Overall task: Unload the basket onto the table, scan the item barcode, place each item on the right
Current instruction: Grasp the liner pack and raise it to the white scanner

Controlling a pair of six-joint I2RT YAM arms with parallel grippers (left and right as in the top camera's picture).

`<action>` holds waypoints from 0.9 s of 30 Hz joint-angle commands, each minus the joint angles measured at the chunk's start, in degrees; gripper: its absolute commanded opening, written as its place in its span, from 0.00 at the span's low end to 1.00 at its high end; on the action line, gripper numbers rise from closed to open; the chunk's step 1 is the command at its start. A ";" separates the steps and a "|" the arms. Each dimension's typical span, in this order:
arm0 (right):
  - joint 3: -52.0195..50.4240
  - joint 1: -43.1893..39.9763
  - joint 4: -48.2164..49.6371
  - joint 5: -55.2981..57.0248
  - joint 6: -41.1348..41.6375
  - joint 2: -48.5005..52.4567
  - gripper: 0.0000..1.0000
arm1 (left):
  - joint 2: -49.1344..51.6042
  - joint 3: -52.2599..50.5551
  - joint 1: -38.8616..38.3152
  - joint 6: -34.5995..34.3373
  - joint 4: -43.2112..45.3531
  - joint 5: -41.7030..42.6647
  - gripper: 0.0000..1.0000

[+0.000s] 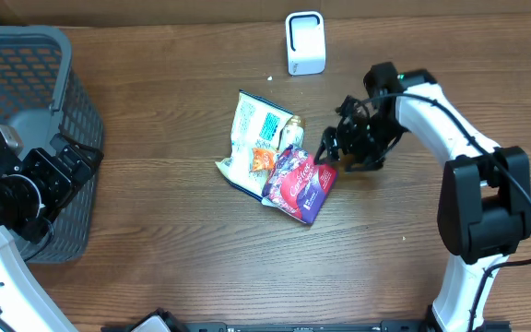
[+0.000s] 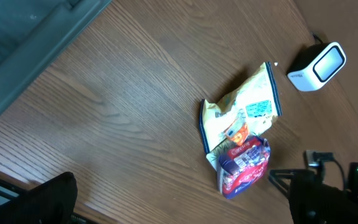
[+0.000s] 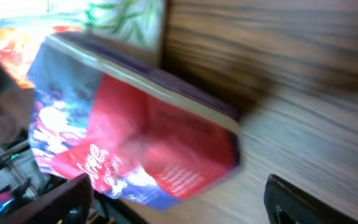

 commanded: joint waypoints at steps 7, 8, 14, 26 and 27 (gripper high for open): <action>-9.94 1.01 11.87 -6.62 3.30 0.07 0.75 | 0.20 -0.20 -0.39 1.31 0.07 0.15 1.00; -10.10 1.01 11.85 -5.75 3.32 0.07 0.73 | 0.20 -0.20 -0.39 1.31 0.07 0.15 1.00; -10.27 1.01 11.87 -3.58 3.52 0.07 0.57 | 0.20 -0.20 -0.39 1.31 0.07 0.15 1.00; -9.49 0.79 12.96 -3.56 3.52 0.04 0.04 | 0.20 -0.20 -0.39 1.31 0.07 0.15 1.00; -8.92 0.61 12.55 -3.58 3.52 0.04 0.04 | 0.20 -0.20 -0.39 1.31 0.07 0.15 1.00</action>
